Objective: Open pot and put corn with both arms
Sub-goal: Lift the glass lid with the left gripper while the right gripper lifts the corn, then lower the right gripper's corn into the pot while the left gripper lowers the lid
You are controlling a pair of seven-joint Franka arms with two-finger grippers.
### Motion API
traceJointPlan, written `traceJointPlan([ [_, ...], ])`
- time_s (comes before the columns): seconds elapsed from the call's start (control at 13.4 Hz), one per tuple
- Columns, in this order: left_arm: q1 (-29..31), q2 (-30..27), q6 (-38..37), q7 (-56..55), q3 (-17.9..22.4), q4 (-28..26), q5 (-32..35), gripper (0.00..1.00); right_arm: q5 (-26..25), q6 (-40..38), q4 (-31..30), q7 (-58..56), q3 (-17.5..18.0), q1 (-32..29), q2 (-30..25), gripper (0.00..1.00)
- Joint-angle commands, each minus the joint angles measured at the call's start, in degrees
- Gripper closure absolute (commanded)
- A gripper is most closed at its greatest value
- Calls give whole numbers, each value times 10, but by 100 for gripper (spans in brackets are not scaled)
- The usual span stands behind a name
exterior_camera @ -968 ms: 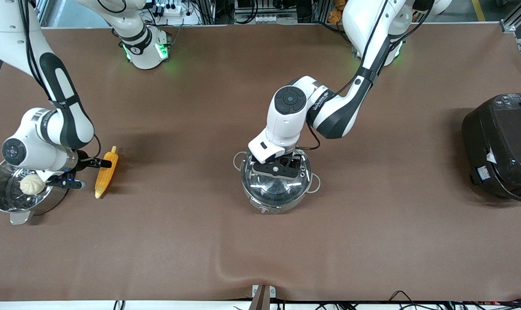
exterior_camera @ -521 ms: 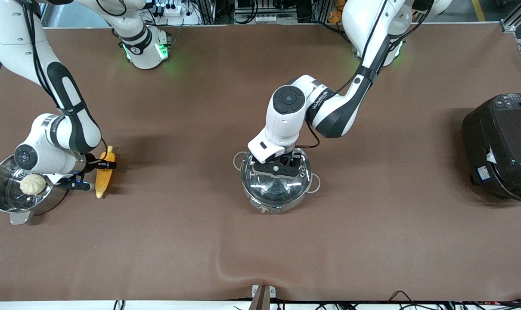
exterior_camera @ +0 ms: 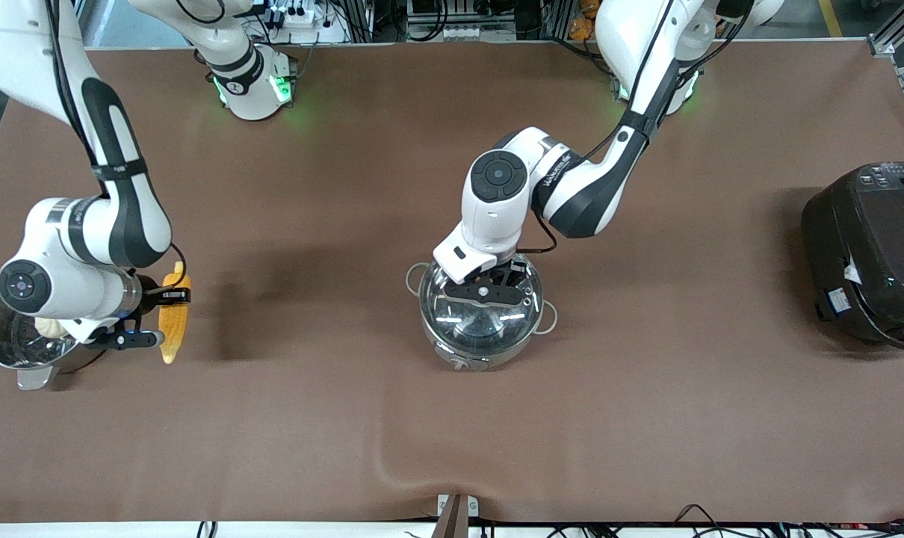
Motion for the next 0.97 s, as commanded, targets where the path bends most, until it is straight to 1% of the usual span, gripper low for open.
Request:
traceJointPlan([
  [0.0, 3, -47, -55, -16, 5, -5, 8, 100, -8, -58, 53, -29, 5, 21, -12, 99],
  [0.15, 32, -81, -72, -17, 4, -5, 3, 100, 9, -76, 99, -23, 22, 56, -12, 98],
  [0.3, 79, -104, -89, -30, 5, -9, -24, 100, 40, -75, 131, 11, 22, 98, -8, 98],
  [0.45, 147, -100, -91, -26, 5, -10, -25, 100, 80, -70, 142, 109, 21, 147, -7, 98],
  [0.6, 208, -86, -91, -17, 5, -11, -25, 100, 77, -60, 168, 216, 21, 219, 0, 98],
  [0.74, 254, -61, -91, -6, 5, -16, -25, 100, 81, 12, 170, 358, 21, 289, 15, 98],
  [0.82, 267, -44, -90, 16, 5, -19, -25, 100, 79, 47, 171, 422, 21, 324, 29, 98],
  [0.89, 275, -23, -89, 38, 5, -19, -22, 100, 76, 79, 174, 461, 21, 355, 43, 98],
])
